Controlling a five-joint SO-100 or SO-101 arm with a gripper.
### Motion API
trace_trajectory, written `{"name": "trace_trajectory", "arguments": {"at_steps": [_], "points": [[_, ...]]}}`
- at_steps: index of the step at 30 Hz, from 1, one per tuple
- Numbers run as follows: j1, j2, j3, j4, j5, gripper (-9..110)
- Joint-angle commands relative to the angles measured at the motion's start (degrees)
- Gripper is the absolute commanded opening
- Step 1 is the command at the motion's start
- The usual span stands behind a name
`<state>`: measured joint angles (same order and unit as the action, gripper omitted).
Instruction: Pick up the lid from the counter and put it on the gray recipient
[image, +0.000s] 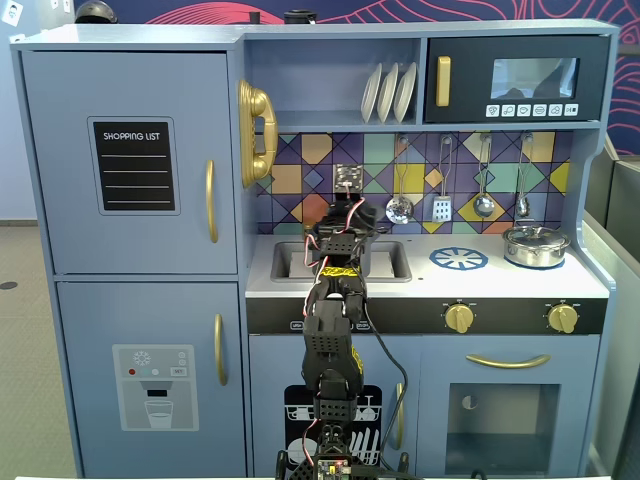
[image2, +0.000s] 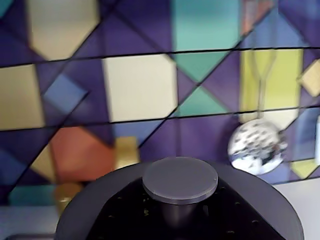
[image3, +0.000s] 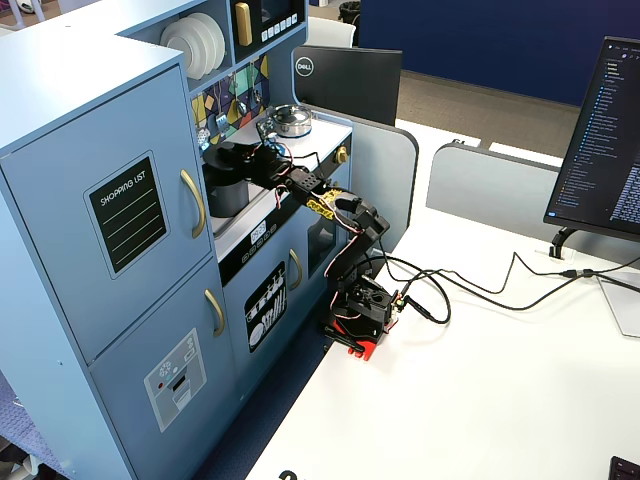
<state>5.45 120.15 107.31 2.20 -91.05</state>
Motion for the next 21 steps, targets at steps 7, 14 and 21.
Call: {"name": "trace_trajectory", "arguments": {"at_steps": [7, 14, 21], "points": [[-2.29, 5.54, 2.64, 0.26, 0.44, 0], [-2.64, 5.54, 3.34, 0.44, 0.62, 0], [-3.16, 4.22, 3.34, -0.44, 0.79, 0]]}}
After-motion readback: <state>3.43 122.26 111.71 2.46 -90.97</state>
